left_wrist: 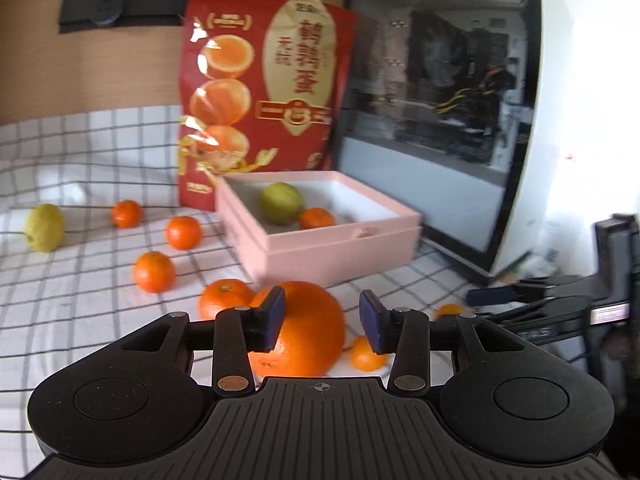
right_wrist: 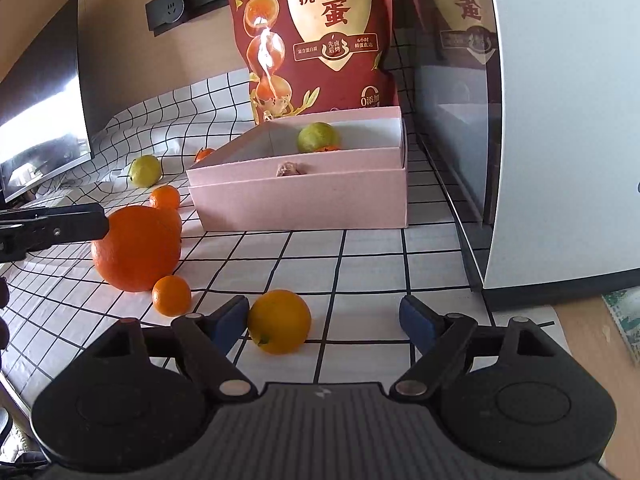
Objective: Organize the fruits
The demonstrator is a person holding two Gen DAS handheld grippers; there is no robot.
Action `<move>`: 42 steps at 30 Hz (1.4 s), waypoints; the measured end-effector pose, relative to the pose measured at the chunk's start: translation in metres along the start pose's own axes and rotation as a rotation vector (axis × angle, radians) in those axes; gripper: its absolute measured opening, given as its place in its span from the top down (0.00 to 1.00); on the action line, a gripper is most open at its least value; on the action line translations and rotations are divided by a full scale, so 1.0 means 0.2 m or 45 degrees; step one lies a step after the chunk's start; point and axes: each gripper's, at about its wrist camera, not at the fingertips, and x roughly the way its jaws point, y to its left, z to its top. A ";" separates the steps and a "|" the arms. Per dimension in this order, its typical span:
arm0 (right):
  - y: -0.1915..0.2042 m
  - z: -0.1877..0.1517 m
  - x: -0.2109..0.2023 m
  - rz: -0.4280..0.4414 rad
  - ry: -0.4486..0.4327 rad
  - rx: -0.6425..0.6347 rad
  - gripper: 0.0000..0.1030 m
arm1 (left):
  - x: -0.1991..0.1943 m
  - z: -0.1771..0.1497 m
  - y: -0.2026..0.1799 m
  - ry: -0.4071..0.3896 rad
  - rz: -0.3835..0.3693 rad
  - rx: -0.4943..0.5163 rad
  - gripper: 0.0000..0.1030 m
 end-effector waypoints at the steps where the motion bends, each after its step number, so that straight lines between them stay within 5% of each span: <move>1: 0.00 0.00 0.00 -0.001 0.000 0.001 0.20 | 0.00 0.00 0.01 0.003 -0.037 -0.015 0.56; 4: 0.00 0.00 0.00 -0.003 -0.002 0.004 0.20 | 0.00 0.02 0.07 -0.010 -0.088 -0.099 0.56; 8: 0.00 0.00 -0.01 -0.004 -0.004 0.008 0.20 | 0.01 0.04 0.19 -0.048 0.061 -0.223 0.59; 13: 0.00 0.00 0.00 -0.003 -0.003 0.012 0.20 | 0.04 0.01 0.26 -0.013 0.055 -0.321 0.59; 17: 0.02 0.03 -0.02 -0.020 -0.011 0.033 0.19 | 0.01 0.00 0.36 -0.084 0.135 -0.418 0.59; 22: 0.22 0.13 -0.01 0.090 0.001 -0.104 0.18 | -0.04 -0.04 0.55 -0.090 0.265 -0.612 0.59; 27: 0.51 0.23 0.12 0.216 0.077 -0.234 0.18 | -0.09 -0.12 0.64 -0.174 0.321 -0.633 0.59; 29: 0.60 0.26 0.21 0.270 0.128 -0.250 0.18 | -0.10 -0.15 0.68 -0.203 0.324 -0.663 0.59; 33: 0.75 0.27 0.37 0.205 0.196 -0.332 0.18 | -0.12 -0.18 0.75 -0.236 0.259 -0.755 0.59; 42: 0.79 0.25 0.51 0.170 0.271 -0.324 0.20 | -0.10 -0.19 0.72 -0.220 0.207 -0.722 0.59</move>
